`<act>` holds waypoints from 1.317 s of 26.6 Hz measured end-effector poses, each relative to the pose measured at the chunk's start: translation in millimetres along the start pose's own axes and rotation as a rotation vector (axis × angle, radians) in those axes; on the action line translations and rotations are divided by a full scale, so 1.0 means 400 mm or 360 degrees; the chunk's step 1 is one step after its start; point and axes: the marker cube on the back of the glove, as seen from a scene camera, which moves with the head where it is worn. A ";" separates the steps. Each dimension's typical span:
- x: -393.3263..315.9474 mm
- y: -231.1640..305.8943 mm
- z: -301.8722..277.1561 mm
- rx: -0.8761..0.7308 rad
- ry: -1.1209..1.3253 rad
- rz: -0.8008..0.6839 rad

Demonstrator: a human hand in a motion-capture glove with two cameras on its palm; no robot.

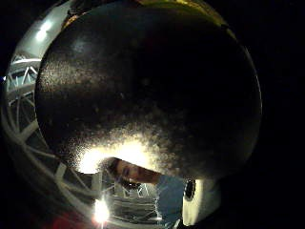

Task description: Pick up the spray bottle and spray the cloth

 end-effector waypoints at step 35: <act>0.004 -0.015 0.033 -0.0111 0.0082 0.0195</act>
